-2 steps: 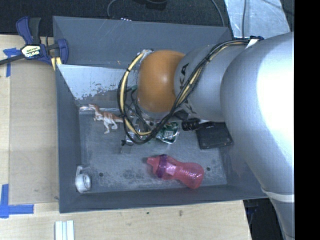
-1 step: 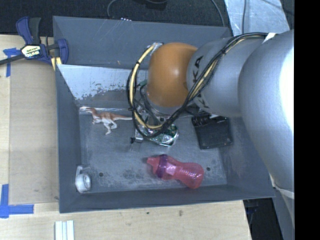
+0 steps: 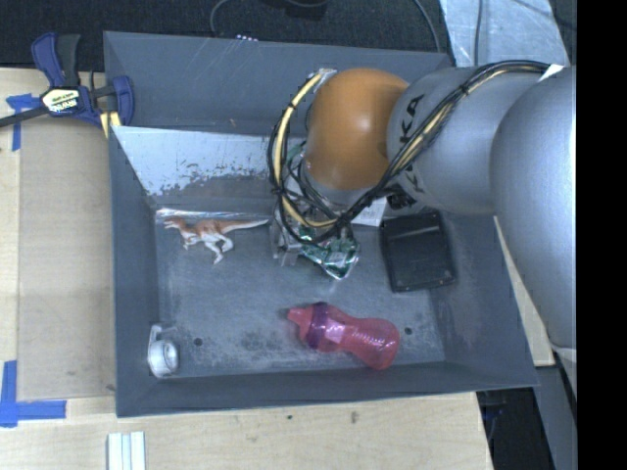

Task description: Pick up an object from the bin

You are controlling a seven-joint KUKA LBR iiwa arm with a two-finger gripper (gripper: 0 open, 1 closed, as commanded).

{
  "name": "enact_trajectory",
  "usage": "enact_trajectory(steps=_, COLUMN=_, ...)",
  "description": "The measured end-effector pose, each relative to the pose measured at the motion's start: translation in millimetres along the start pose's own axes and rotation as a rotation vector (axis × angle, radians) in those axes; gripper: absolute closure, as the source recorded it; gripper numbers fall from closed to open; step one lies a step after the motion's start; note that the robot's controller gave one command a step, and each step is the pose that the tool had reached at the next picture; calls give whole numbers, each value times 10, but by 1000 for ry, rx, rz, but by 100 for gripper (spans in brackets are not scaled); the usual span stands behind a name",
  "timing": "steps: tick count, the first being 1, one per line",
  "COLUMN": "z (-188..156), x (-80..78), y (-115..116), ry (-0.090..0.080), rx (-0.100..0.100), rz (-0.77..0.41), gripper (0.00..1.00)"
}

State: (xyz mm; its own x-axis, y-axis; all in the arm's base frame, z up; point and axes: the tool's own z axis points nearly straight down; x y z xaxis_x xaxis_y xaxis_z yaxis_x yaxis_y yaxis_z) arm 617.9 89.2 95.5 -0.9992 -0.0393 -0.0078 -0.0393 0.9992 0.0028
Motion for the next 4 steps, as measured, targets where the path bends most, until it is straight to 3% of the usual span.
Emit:
enact_trajectory(steps=1, z=-10, x=-5, y=5, ry=-2, rx=-1, rz=0, gripper=100)
enact_trajectory(steps=2, z=-330, x=71, y=-412, ry=1, rx=-2, rz=-69, gripper=100)
enact_trajectory(steps=3, z=-536, x=75, y=-772, ry=-8, rx=3, rz=-126, gripper=100)
enact_trajectory(steps=4, z=-626, x=141, y=-712, ry=-4, rx=-1, rz=-39, gripper=100)
